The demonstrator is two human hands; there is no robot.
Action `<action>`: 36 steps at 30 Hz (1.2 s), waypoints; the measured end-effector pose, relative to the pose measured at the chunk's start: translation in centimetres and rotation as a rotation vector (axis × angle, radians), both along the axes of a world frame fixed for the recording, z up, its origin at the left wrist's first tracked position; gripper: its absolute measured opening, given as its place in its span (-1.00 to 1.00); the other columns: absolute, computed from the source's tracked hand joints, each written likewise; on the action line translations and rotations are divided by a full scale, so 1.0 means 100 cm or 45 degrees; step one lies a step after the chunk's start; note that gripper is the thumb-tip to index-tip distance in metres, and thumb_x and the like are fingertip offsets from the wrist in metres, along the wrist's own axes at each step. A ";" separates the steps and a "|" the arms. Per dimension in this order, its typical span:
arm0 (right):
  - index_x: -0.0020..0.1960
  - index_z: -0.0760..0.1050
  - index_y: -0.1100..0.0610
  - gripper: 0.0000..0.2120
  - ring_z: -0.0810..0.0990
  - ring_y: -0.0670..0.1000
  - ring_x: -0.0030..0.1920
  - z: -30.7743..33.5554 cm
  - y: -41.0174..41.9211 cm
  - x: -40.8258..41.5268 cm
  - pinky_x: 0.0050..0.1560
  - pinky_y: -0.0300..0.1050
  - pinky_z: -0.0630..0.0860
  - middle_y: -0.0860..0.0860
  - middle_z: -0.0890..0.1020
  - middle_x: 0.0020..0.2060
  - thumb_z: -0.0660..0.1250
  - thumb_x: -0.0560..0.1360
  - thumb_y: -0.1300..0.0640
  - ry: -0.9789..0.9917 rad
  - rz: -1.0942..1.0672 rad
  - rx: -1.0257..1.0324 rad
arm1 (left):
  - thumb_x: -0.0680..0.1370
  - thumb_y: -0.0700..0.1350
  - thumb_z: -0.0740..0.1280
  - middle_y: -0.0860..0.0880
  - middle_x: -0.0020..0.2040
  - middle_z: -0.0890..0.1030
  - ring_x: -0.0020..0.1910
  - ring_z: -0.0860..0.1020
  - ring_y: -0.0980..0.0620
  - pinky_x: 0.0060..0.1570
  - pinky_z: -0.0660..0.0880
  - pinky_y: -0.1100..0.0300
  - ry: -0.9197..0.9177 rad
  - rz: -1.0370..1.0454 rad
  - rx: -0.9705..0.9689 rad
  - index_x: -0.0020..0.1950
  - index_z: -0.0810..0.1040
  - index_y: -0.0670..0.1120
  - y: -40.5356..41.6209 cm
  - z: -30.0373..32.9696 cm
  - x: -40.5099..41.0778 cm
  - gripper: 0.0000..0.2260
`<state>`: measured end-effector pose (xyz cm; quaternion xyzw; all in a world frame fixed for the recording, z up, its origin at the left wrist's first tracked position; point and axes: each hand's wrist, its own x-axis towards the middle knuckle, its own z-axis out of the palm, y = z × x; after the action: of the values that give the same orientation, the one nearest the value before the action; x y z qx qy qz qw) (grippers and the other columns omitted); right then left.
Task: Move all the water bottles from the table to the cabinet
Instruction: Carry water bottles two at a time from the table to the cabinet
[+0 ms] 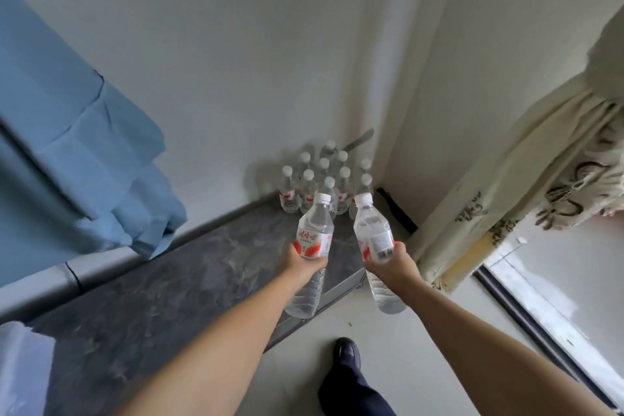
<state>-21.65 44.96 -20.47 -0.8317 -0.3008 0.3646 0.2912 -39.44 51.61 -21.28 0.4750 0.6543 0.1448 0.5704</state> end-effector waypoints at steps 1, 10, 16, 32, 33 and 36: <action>0.11 0.37 0.15 -0.48 0.63 0.09 -0.07 -0.005 0.019 0.014 -0.12 -0.11 0.47 0.03 0.59 -0.09 0.44 0.37 -0.16 -0.007 0.020 -0.011 | 0.35 -0.04 0.53 -0.05 0.19 0.57 0.14 0.56 -0.06 0.18 0.48 0.06 0.014 0.023 -0.007 0.31 0.37 -0.09 0.017 -0.009 0.013 -0.40; 0.25 0.36 0.07 -0.46 0.58 0.05 -0.01 -0.066 0.109 0.081 -0.02 -0.04 0.51 0.04 0.58 0.06 0.49 0.36 0.00 0.119 0.162 -0.135 | 0.26 0.00 0.59 -0.08 0.03 0.67 -0.01 0.64 -0.08 0.05 0.59 0.03 0.202 0.150 0.136 0.12 0.56 -0.15 0.084 -0.068 0.086 -0.49; 0.35 0.35 -0.01 -0.35 0.57 0.07 0.12 -0.147 0.165 0.084 0.04 -0.09 0.48 0.04 0.54 0.18 0.51 0.33 -0.03 0.165 0.148 -0.083 | 0.23 -0.08 0.60 -0.10 -0.01 0.62 -0.05 0.63 -0.09 -0.16 0.58 0.06 0.223 0.291 0.201 0.06 0.54 -0.14 0.138 -0.146 0.095 -0.53; 0.42 0.26 -0.03 -0.30 0.47 0.03 0.32 -0.275 0.224 0.048 0.31 0.11 0.48 0.00 0.44 0.32 0.51 0.38 0.00 0.226 -0.127 0.269 | 0.35 -0.28 0.54 -0.15 0.16 0.56 0.17 0.57 -0.05 0.20 0.50 0.10 -0.030 0.555 0.647 0.22 0.44 -0.15 0.189 -0.278 0.107 -0.51; 0.43 0.25 -0.04 -0.29 0.46 0.03 0.33 -0.277 0.225 0.048 0.31 0.12 0.48 0.00 0.43 0.33 0.51 0.38 0.01 0.232 -0.115 0.271 | 0.34 -0.26 0.55 -0.17 0.17 0.56 0.17 0.56 -0.09 0.22 0.51 0.04 -0.023 0.529 0.647 0.24 0.44 -0.19 0.191 -0.283 0.107 -0.48; 0.45 0.22 0.00 -0.25 0.46 0.07 0.33 -0.274 0.225 0.048 0.30 0.16 0.48 0.02 0.41 0.34 0.52 0.38 0.06 0.222 -0.065 0.215 | 0.30 -0.13 0.57 -0.15 0.16 0.58 0.16 0.58 -0.09 0.20 0.53 -0.09 -0.025 0.465 0.587 0.25 0.46 -0.17 0.197 -0.293 0.102 -0.42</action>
<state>-16.84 67.50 -47.87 -0.7767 -0.2826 0.4016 0.3944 -29.22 71.27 -50.55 0.4652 0.6732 0.3943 0.4182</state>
